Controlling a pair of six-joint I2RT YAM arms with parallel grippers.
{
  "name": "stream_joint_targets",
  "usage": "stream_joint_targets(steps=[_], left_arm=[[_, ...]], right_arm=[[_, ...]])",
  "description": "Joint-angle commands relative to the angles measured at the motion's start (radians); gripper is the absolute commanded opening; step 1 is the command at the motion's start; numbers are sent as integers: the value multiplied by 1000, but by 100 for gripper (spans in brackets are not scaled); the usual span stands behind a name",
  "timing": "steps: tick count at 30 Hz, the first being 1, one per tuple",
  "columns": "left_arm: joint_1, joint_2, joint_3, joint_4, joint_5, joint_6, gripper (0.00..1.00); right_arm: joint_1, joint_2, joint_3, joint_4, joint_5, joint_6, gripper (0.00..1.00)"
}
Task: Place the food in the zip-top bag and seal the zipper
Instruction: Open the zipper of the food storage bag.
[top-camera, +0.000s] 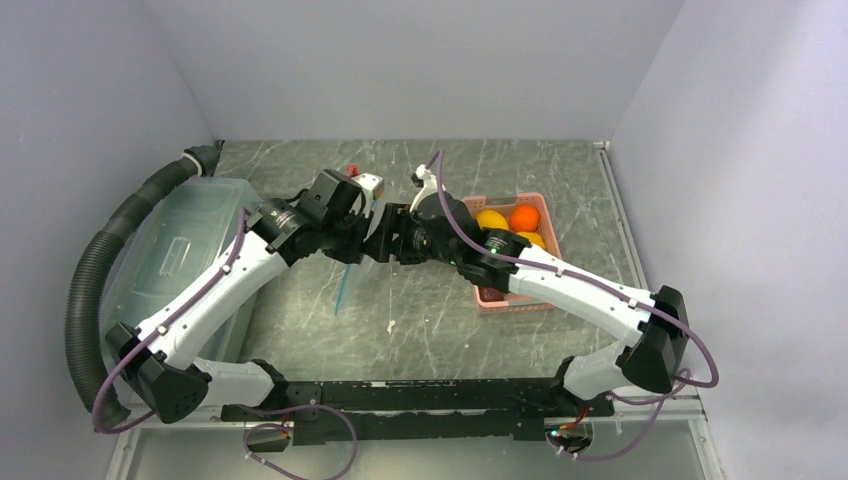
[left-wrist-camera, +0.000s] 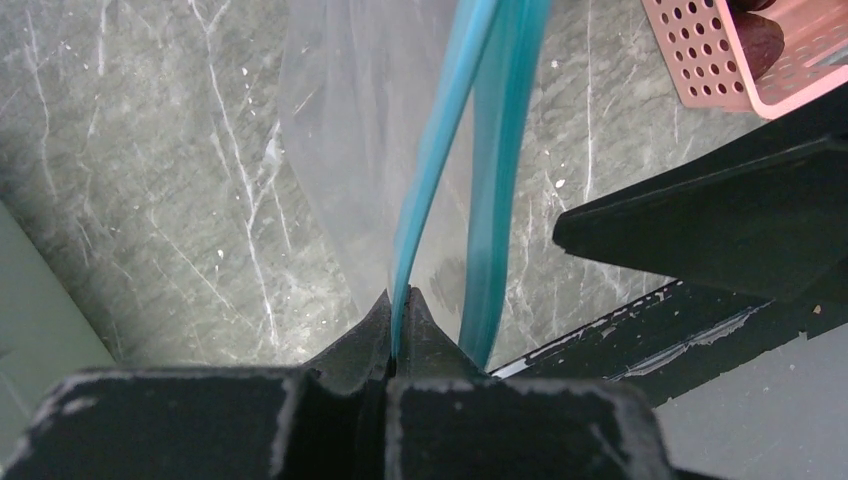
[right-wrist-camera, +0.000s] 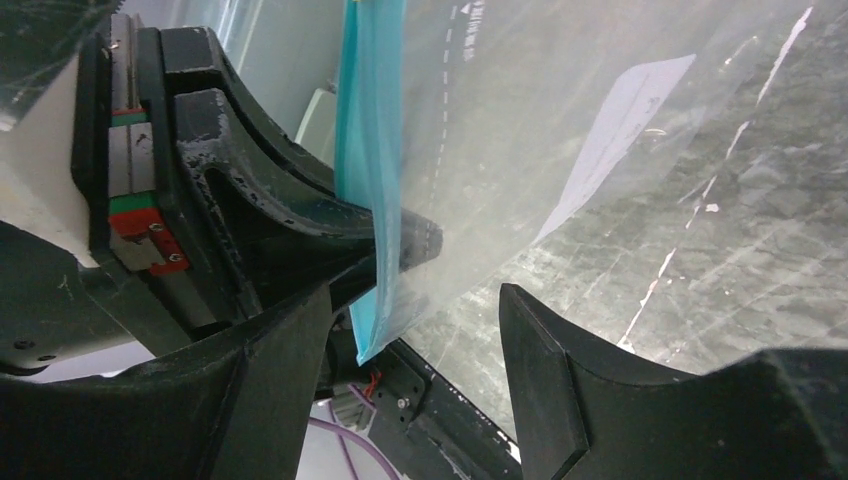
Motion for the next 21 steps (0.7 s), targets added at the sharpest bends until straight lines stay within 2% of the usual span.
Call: stream_joint_targets(steps=[1, 11, 21], left_arm=[[-6, 1, 44, -1, 20, -22, 0], [-7, -16, 52, 0, 39, -28, 0], [-7, -21, 69, -13, 39, -27, 0]], right_arm=[[17, 16, 56, 74, 28, 16, 66], [29, 67, 73, 47, 95, 14, 63], [33, 121, 87, 17, 145, 4, 55]])
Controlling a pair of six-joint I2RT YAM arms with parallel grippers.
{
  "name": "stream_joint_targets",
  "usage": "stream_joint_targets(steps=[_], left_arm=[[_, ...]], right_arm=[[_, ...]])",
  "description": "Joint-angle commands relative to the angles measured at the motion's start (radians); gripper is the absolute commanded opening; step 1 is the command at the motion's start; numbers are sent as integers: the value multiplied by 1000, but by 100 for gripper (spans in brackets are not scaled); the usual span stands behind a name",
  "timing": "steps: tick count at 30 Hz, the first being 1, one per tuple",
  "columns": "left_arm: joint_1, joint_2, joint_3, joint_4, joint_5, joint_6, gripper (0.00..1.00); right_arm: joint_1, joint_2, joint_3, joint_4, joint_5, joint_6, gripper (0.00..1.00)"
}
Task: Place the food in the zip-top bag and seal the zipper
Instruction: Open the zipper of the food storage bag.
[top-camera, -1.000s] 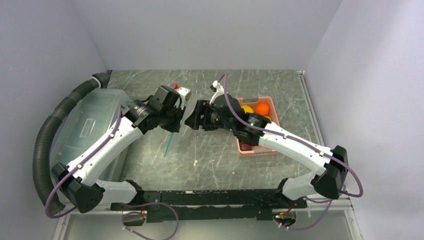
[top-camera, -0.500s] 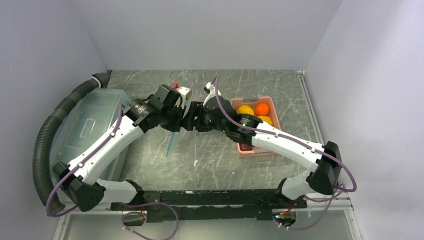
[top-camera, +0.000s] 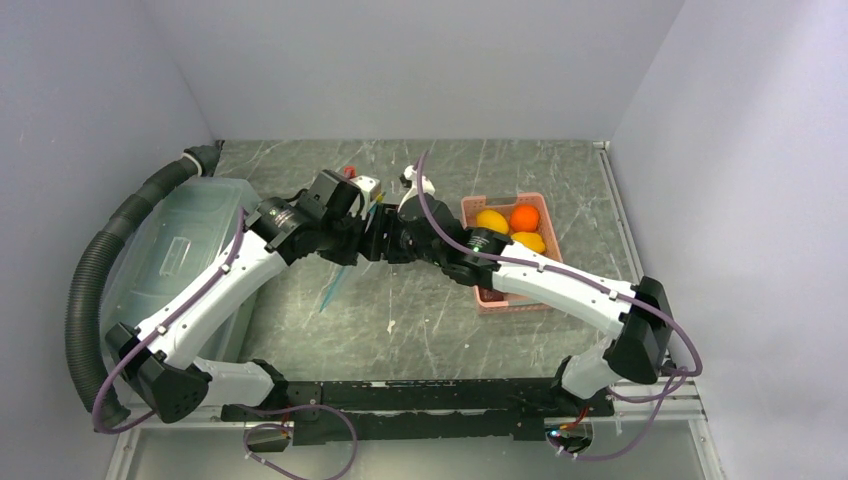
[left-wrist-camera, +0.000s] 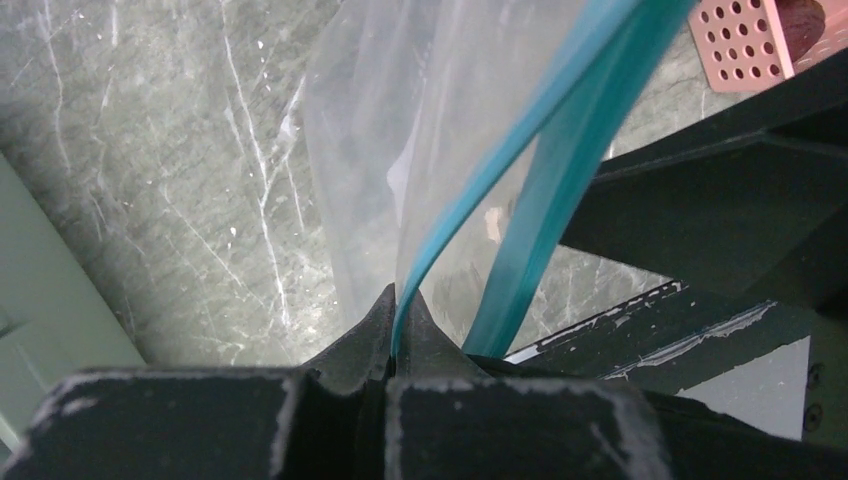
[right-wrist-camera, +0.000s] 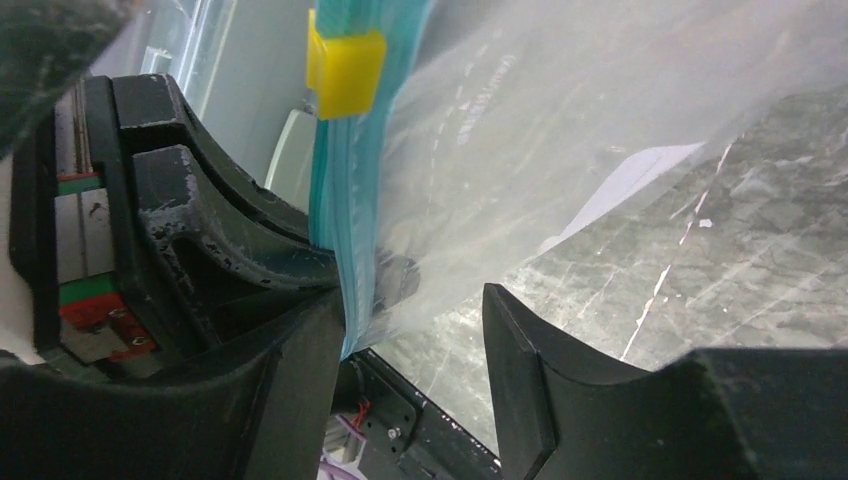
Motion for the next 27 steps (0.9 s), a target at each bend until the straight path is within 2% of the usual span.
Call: stream_joint_targets(steps=[1, 13, 16, 27], left_arm=[[-10, -22, 65, 27, 49, -24, 0], [-11, -18, 85, 19, 49, -26, 0], [-10, -18, 86, 19, 49, -27, 0], [-10, -29, 82, 17, 7, -26, 0]], right_arm=[[7, 46, 46, -7, 76, -10, 53], [21, 91, 75, -86, 167, -31, 21], [21, 91, 72, -94, 170, -31, 18], [23, 62, 21, -104, 176, -30, 17]])
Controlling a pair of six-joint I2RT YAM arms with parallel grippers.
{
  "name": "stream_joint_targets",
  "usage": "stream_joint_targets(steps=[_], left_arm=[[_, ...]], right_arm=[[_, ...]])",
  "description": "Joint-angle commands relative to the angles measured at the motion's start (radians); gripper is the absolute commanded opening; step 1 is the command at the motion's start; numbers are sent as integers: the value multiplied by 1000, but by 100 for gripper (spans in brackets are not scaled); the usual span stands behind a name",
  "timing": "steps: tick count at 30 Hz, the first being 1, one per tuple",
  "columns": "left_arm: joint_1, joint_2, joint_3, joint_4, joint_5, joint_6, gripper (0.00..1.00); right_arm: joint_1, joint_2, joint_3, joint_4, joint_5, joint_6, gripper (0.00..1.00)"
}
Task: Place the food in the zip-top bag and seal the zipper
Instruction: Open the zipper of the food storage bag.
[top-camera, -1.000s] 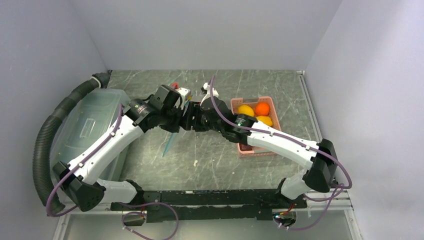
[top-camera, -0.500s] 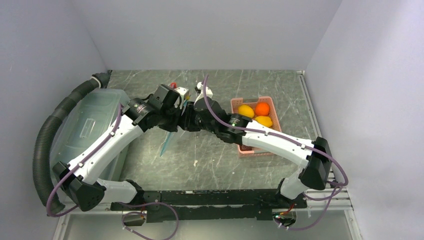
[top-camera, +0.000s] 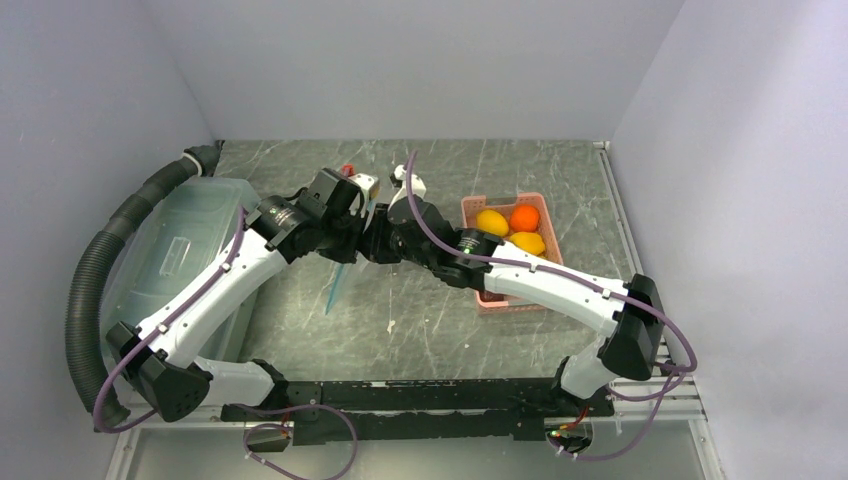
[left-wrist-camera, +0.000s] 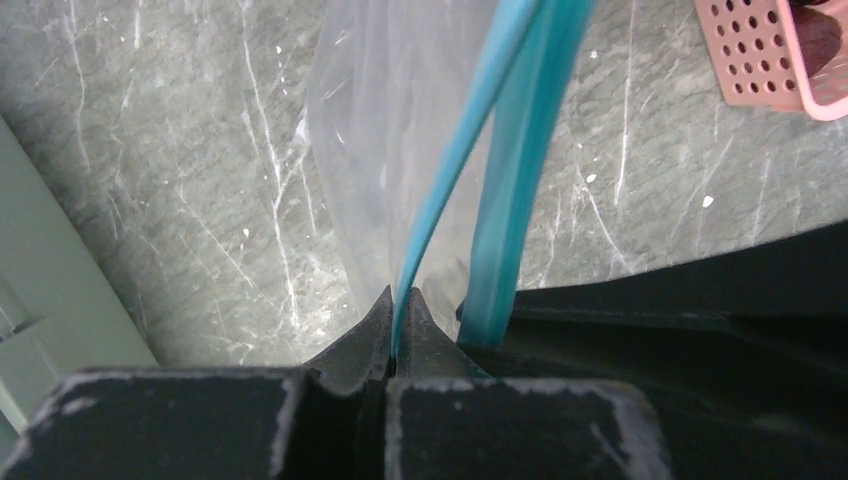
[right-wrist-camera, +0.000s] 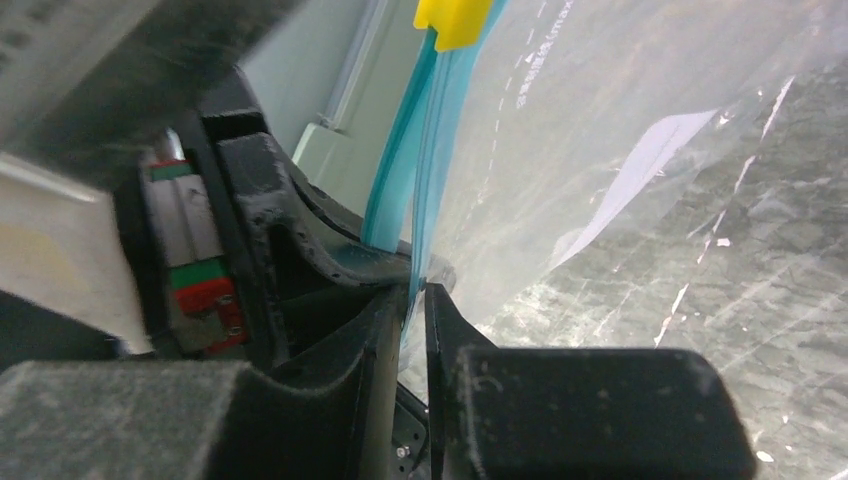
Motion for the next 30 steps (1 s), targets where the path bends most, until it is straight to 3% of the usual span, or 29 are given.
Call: stream_joint_targets(steps=[1, 10, 18, 30], left_arm=[[-16, -35, 76, 22, 32, -24, 0], [-17, -32, 83, 23, 23, -21, 0], [-16, -20, 67, 31, 57, -22, 0], [-16, -31, 32, 57, 92, -43, 0]], right_arm=[[-20, 11, -53, -97, 108, -24, 17], [-15, -13, -75, -106, 123, -23, 17], [-13, -27, -78, -85, 130, -16, 31], [-13, -28, -112, 48, 101, 35, 32]])
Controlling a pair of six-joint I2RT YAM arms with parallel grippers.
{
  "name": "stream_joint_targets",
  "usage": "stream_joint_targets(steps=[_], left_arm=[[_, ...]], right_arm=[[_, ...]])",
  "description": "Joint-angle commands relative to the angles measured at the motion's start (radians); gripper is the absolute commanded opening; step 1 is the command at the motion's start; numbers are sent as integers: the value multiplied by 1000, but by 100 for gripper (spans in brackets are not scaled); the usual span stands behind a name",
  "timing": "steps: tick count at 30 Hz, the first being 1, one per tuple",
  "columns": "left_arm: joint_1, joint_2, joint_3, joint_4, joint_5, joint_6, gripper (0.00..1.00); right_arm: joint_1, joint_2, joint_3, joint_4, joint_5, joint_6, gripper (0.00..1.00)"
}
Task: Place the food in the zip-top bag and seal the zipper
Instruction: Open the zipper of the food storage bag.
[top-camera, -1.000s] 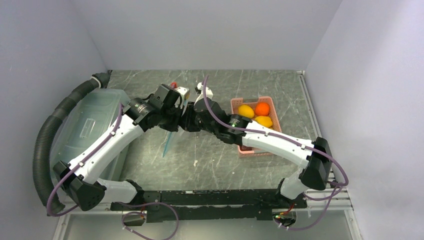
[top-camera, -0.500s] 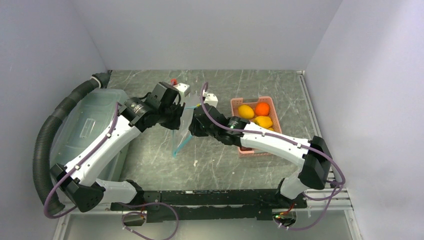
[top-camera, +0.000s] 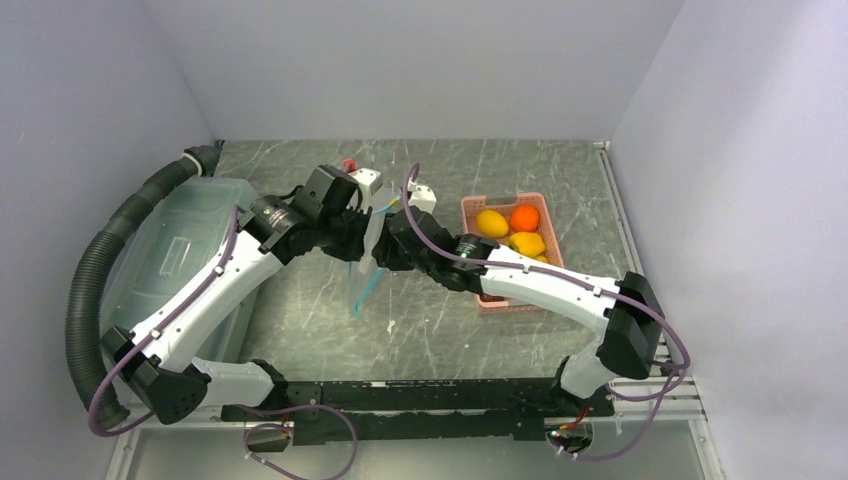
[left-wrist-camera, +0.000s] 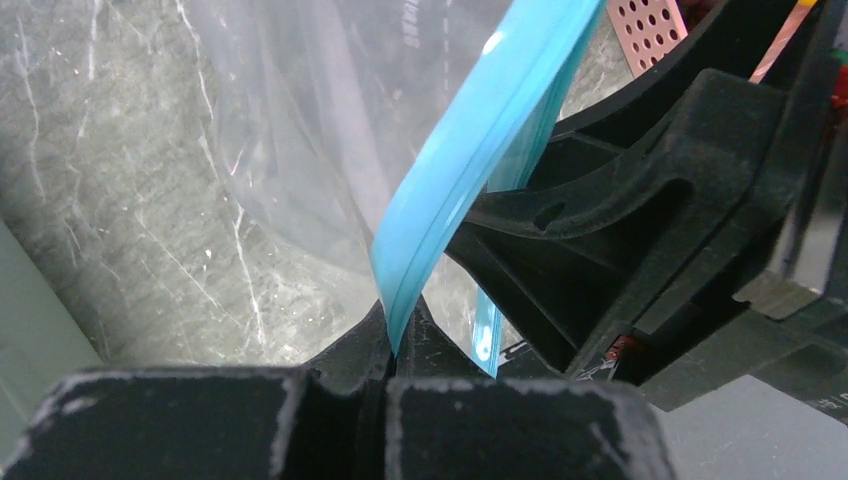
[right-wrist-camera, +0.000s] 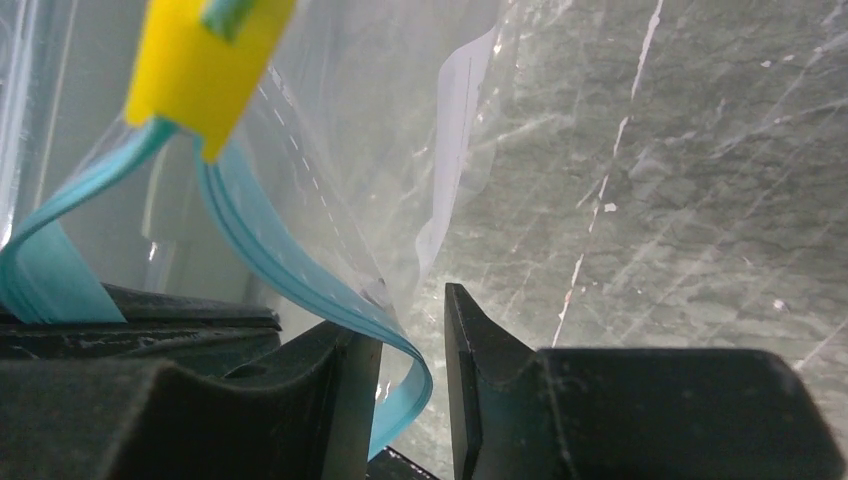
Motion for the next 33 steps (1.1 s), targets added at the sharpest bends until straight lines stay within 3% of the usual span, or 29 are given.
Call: stream_joint_targets(steps=[1, 9, 11, 12, 24, 33], left_arm=[[-2, -22, -18, 43, 33, -30, 0], [-3, -34, -40, 62, 33, -49, 0], [-3, -38, -41, 63, 31, -54, 0], [-3, -42, -45, 64, 29, -55, 0], [-4, -30, 25, -9, -179, -24, 0], [-2, 24, 93, -59, -342, 19, 0]], right_arm=[[2, -36, -28, 114, -13, 26, 32], [3, -39, -49, 155, -36, 27, 22], [3, -21, -30, 133, -39, 20, 11], [3, -13, -21, 122, -39, 13, 0], [3, -80, 1, -24, 32, -57, 0], [3, -131, 25, -91, -53, -107, 0]])
